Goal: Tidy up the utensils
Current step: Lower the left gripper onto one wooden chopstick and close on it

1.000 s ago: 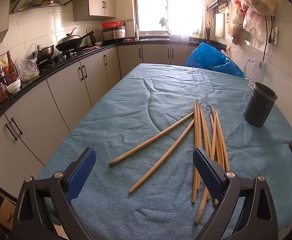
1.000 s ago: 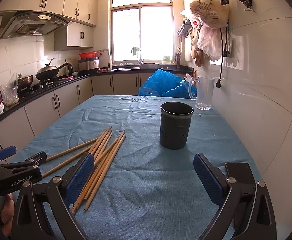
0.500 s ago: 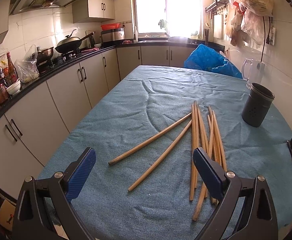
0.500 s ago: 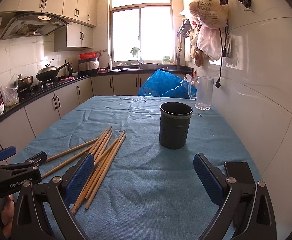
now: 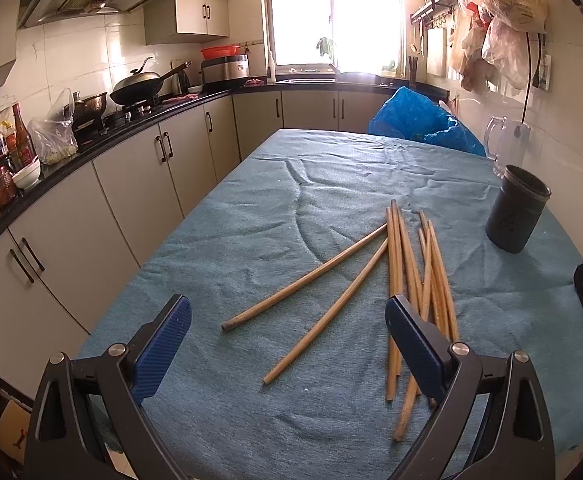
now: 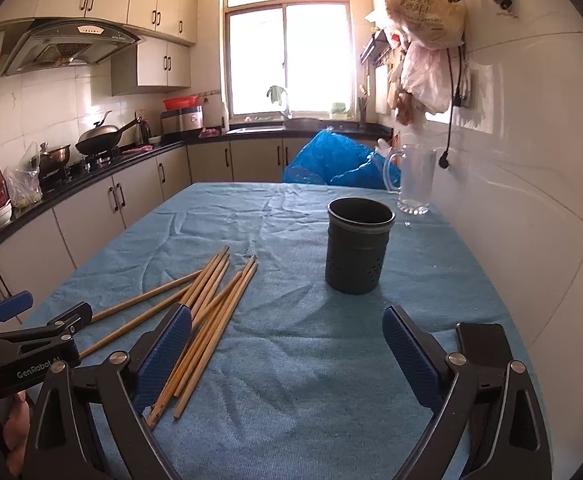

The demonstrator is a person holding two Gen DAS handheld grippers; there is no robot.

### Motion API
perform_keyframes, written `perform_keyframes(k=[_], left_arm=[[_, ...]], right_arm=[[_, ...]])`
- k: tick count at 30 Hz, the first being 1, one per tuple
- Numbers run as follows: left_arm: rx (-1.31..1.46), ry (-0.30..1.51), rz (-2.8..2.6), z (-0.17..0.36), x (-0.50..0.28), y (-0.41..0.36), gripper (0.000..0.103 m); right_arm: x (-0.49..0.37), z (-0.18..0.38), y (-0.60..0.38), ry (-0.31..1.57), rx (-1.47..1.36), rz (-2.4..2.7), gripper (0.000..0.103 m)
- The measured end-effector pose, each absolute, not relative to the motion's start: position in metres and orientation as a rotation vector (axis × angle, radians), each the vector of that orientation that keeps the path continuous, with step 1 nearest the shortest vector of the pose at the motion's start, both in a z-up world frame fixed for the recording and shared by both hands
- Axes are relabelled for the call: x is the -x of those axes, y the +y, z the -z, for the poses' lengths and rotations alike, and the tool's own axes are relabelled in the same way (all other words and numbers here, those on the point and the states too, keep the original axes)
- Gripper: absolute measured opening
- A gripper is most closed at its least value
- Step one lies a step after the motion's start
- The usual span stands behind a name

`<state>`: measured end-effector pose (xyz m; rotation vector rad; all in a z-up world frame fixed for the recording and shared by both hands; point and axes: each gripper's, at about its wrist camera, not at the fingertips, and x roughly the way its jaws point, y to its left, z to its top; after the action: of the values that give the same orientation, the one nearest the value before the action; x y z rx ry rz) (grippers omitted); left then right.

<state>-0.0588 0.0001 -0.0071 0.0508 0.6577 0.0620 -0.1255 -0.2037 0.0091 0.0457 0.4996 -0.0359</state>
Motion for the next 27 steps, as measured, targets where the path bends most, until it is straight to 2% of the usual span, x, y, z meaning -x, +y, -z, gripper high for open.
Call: perform_keyframes(k=[2,5,6,7,8,10,12,13,15,20,23,25,27], left_arm=[[-0.06,0.663,-0.06,0.008,0.053,0.006,0.097],[-0.072,0.686,-0.037,0.007,0.043,0.014,0.097],[-0.057,0.701,-0.025,0.007,0.038,0.021,0.097],[-0.043,0.717,-0.012,0.007,0.034,0.026,0.097],[-0.032,0.73,-0.003,0.007,0.031,0.03,0.097],[-0.015,0.743,0.005,0.007,0.025,0.039,0.092],[-0.019,0.76,0.012,0.006,0.018,0.045,0.088],[-0.02,0.777,0.033,0.006,0.014,0.048,0.082],[-0.016,0.828,0.117,0.007,0.002,0.05,0.076],[-0.068,0.968,0.32,0.015,-0.042,0.038,0.074],[-0.198,0.977,0.348,0.024,-0.066,0.014,0.074],[-0.26,1.012,0.346,0.033,-0.084,-0.003,0.061],[-0.286,1.029,0.353,0.039,-0.094,-0.011,0.055]], right_arm=[[0.116,-0.01,-0.207,0.532,-0.062,0.013,0.093],[0.098,-0.013,-0.209,0.598,-0.083,-0.03,0.081],[0.094,-0.013,-0.208,0.61,-0.082,-0.034,0.08],[0.086,-0.014,-0.208,0.633,-0.083,-0.044,0.075],[0.071,-0.015,-0.206,0.68,-0.09,-0.068,0.065],[0.055,-0.013,-0.203,0.732,-0.105,-0.092,0.061],[0.048,-0.011,-0.203,0.757,-0.124,-0.11,0.049],[0.042,-0.009,-0.203,0.78,-0.147,-0.133,0.047],[0.028,-0.005,-0.201,0.832,-0.183,-0.156,0.047],[0.021,-0.014,-0.197,0.806,-0.206,-0.129,0.047],[0.026,-0.018,-0.197,0.795,-0.204,-0.129,0.047],[0.027,-0.019,-0.198,0.792,-0.202,-0.123,0.047],[0.031,-0.019,-0.2,0.789,-0.198,-0.112,0.047]])
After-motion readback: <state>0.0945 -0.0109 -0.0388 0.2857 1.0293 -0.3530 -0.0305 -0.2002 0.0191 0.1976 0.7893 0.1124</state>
